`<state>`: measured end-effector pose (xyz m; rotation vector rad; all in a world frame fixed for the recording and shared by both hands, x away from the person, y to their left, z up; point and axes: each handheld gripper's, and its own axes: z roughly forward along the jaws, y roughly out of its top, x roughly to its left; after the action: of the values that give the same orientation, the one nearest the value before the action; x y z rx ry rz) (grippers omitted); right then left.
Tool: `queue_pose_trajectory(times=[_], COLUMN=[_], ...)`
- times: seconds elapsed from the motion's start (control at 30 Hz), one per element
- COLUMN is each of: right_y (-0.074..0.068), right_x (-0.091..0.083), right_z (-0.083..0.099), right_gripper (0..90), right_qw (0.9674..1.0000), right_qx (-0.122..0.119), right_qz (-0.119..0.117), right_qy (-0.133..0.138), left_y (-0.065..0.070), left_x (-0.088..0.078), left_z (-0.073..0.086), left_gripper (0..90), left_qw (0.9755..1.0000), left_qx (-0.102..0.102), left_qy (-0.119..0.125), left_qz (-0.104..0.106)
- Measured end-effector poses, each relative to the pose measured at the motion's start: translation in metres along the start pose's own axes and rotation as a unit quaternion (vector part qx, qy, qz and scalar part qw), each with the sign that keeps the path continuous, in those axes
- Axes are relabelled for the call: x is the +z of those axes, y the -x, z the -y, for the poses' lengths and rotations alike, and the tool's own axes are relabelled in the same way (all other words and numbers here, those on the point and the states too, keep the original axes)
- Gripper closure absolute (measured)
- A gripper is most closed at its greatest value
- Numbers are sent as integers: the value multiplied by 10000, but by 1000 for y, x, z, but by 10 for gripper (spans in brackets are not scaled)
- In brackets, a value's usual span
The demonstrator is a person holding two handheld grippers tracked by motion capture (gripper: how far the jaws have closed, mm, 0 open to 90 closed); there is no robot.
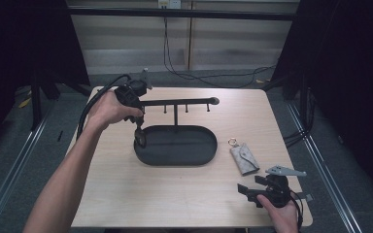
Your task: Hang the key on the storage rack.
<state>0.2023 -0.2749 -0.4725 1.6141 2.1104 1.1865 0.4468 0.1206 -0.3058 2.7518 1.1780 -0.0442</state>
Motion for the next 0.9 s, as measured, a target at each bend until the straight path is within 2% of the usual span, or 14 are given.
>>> queue_pose_trajectory(times=[0.03,0.3,0.37,0.43,0.47,0.53,0.9], right_y=[0,0,0,0,0,0,0], right_x=[0,0,0,0,0,0,1], right_z=[0,0,0,1,0,1,1], right_gripper=[157,161,161,161,161,161,165], right_qw=[10000,10000,10000,10000,10000,10000,10000], right_qx=[-4,-7,8,2,-3,-6,-12], right_qz=[-4,-39,-48,-50,-59,-64,-59], right_qy=[3,-5,-13,-25,-25,-32,-54], left_y=[-1,0,0,0,1,1,-4], left_x=[-1,-1,-1,1,3,6,9], left_z=[-1,-11,-13,-15,-16,-18,-17], left_gripper=[707,707,707,707,707,706,700], left_qw=[10000,9999,9998,9999,9999,9997,9989], left_qx=[-35,78,-18,-4,-66,-53,-355], left_qy=[17,-38,9,-38,-23,-42,262], left_qz=[-25,-147,-184,-165,-157,-218,-169])
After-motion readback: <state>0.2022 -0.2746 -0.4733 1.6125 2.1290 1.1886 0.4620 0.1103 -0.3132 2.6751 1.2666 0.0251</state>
